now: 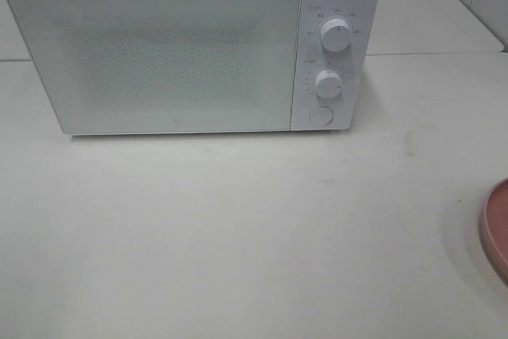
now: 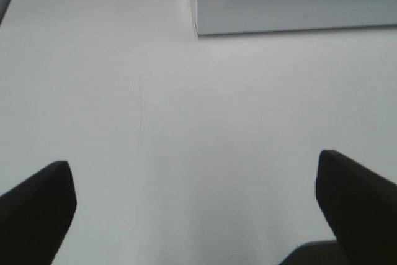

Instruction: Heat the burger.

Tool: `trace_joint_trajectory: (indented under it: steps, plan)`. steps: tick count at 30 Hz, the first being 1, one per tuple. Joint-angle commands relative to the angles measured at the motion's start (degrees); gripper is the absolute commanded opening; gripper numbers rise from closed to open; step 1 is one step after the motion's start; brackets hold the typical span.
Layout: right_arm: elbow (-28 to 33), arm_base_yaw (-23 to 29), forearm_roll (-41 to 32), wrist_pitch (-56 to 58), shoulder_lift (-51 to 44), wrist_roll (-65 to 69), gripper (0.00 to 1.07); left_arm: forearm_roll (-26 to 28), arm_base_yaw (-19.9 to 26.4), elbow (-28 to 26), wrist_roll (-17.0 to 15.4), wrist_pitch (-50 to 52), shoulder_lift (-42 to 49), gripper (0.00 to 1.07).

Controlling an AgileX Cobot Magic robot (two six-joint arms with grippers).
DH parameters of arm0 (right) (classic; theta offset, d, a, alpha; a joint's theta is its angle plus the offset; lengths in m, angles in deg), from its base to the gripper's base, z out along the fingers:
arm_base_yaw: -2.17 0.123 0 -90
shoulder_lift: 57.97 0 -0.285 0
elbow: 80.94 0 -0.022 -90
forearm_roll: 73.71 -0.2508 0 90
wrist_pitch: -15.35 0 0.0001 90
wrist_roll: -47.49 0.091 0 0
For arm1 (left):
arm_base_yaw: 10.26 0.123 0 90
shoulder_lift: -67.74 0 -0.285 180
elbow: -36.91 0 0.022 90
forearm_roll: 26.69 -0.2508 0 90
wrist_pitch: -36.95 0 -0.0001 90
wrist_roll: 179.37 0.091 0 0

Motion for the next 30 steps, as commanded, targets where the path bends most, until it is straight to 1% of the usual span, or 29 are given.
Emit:
trace_joint_trajectory:
  steps: [1,2,30]
  plan:
    - [0.23,-0.52,0.17,-0.69,-1.66,-0.52,0.75,0.06,0.06,0.17,-0.29,0.86,2.52,0.98]
    - [0.23,-0.52,0.17,-0.69,-1.66,-0.52,0.75,-0.06,0.00,0.17,-0.17,0.80,3.95,0.98]
    - [0.23,-0.52,0.17,-0.69,-1.20,-0.52,0.75,0.11,0.00,0.17,-0.23,0.86,3.61,0.98]
